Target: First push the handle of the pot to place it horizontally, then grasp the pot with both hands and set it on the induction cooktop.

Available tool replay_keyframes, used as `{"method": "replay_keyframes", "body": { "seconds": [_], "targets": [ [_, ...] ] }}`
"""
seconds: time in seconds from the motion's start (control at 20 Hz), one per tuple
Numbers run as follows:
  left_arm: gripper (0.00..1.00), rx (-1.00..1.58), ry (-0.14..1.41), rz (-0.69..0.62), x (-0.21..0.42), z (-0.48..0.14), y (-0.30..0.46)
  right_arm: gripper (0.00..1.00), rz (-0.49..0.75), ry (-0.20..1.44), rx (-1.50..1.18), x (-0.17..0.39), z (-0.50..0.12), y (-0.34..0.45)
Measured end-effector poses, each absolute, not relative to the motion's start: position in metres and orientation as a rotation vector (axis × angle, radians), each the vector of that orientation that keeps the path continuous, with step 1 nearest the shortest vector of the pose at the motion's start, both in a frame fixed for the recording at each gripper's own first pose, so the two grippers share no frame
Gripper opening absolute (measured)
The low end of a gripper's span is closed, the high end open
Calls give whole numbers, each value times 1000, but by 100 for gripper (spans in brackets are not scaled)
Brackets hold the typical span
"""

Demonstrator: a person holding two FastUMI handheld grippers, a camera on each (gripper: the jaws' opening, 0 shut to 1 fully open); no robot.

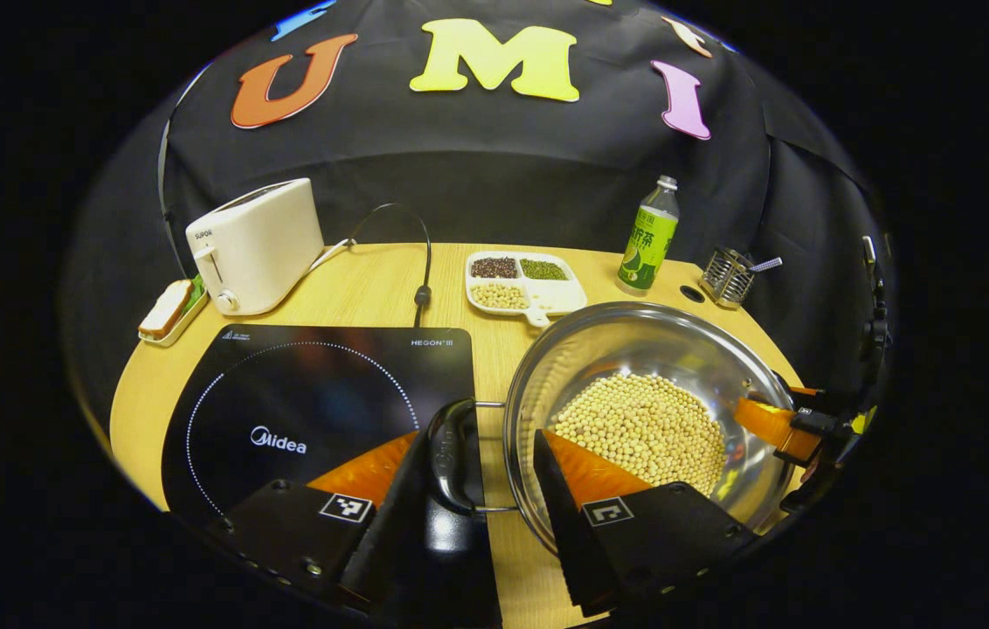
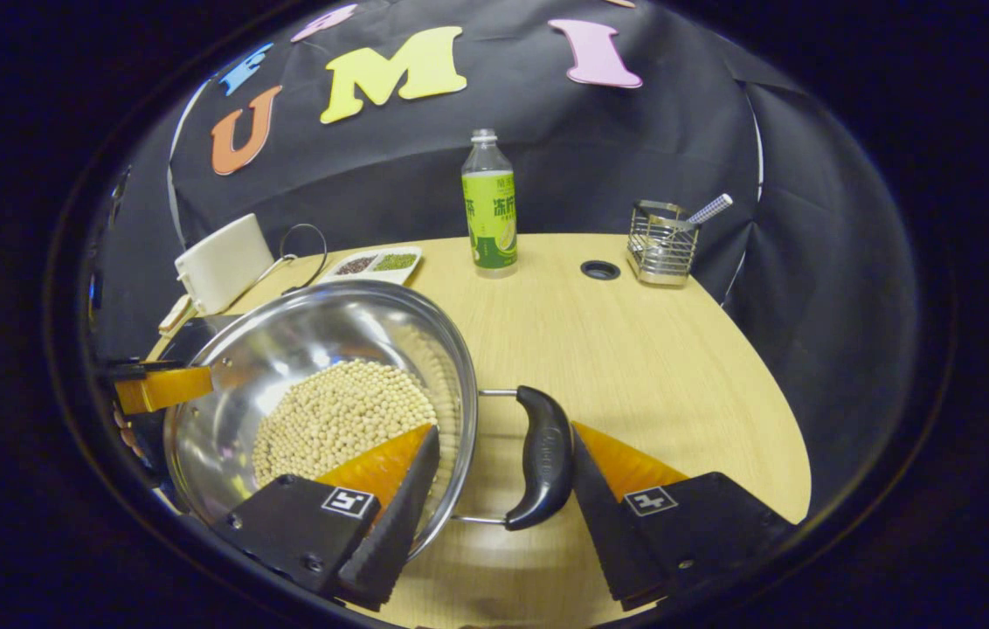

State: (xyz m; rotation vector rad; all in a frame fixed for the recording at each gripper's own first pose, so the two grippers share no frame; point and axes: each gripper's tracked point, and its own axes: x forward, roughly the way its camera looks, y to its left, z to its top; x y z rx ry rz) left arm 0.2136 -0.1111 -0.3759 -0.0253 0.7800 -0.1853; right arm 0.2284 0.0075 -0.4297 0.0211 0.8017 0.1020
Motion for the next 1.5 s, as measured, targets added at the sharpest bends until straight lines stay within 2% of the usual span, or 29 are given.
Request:
{"method": "replay_keyframes", "body": {
  "seconds": [0.05, 0.1, 0.15, 0.2, 0.25, 0.65, 1.5],
  "targets": [
    [66, -38, 771, -187, 216, -381, -114, 85, 106, 799, 22, 228, -428, 9],
    [51, -40, 765, -203, 216, -379, -113, 82, 102, 800, 16, 228, -427, 9],
    [61, -53, 749, -204, 216, -377, -113, 79, 101, 799, 8, 229, -428, 7],
    [61, -63, 750, -203, 216, -378, -113, 79, 100, 801, 7, 229, -427, 6],
    [59, -64, 745, -204, 216, -377, -113, 80, 97, 804, 12, 228, -427, 6],
    [56, -43, 743, -224, 199, -364, -121, 65, 12, 803, 54, 213, -408, -7],
    [53, -84, 537, -213, 176, -235, -67, 64, 60, 763, 142, 180, -299, 42]
  ]
}}
